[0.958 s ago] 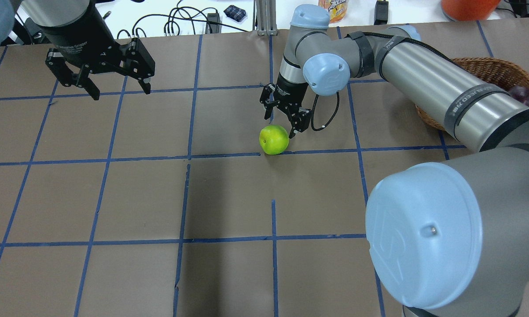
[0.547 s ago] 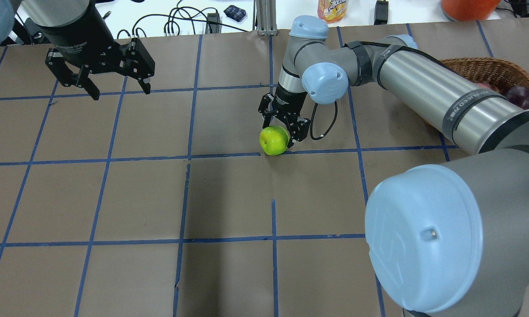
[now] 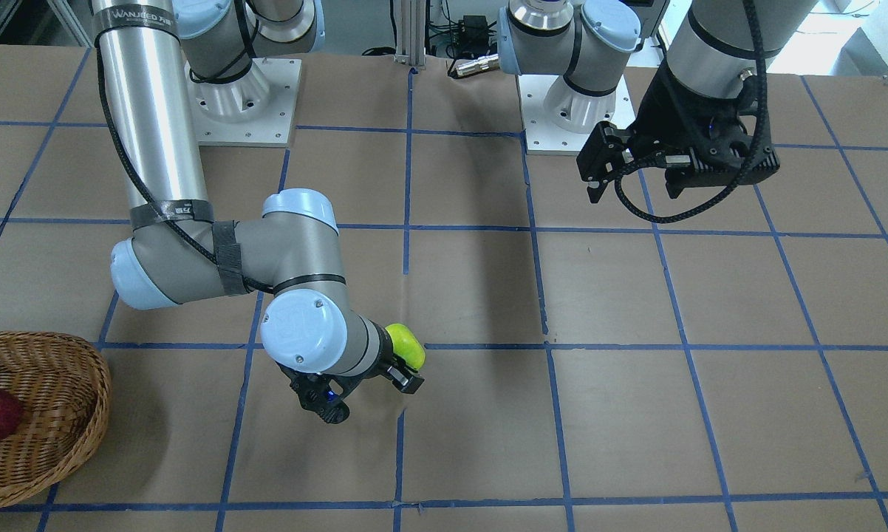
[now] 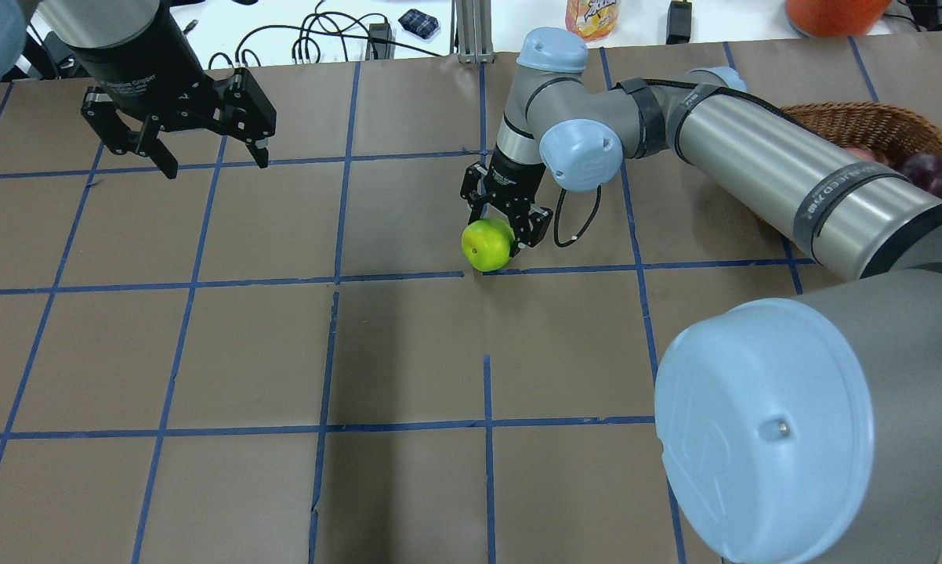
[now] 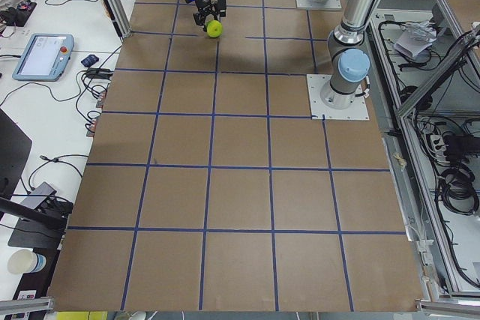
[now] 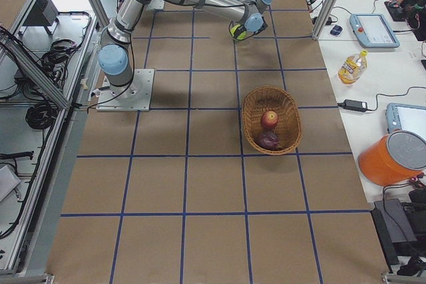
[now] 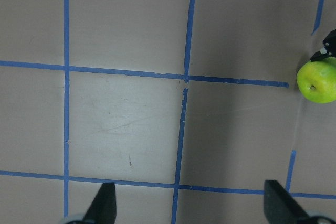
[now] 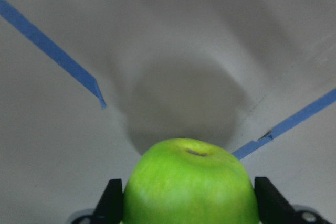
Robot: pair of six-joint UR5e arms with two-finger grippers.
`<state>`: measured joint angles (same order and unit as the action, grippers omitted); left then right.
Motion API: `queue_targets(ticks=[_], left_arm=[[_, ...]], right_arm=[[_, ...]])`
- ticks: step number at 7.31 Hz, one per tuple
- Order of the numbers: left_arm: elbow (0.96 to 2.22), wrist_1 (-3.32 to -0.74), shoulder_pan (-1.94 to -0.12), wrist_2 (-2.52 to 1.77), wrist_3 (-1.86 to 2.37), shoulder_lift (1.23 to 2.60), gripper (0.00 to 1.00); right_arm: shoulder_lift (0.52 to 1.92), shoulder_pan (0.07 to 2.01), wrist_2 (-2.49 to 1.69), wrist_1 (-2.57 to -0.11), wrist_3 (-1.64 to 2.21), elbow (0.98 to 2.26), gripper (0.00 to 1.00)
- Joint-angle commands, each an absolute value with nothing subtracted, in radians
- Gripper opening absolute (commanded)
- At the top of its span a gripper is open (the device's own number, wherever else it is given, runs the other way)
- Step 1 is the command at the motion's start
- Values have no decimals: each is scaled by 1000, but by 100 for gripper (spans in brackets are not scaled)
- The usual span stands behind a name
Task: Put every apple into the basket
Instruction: 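Carry the green apple with the right gripper over the basket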
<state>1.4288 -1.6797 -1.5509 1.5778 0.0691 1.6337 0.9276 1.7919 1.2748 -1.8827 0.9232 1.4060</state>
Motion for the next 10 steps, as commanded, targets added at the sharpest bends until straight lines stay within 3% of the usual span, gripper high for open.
queue_targets(ticks=[1,6,10], left_arm=[[1428,-1677,-1549,1577,69,1634,100],[1428,-1675,-1551,1583,61,1629,100],[1428,-1675,-1551,1582,60,1629,100]], right_arm=[[1001,1754,1307,-1844,861,1390,0],[1077,1386,1506,-1522,197,1215,0],[1014,1241,1615,-1640,-80,1233,0]])
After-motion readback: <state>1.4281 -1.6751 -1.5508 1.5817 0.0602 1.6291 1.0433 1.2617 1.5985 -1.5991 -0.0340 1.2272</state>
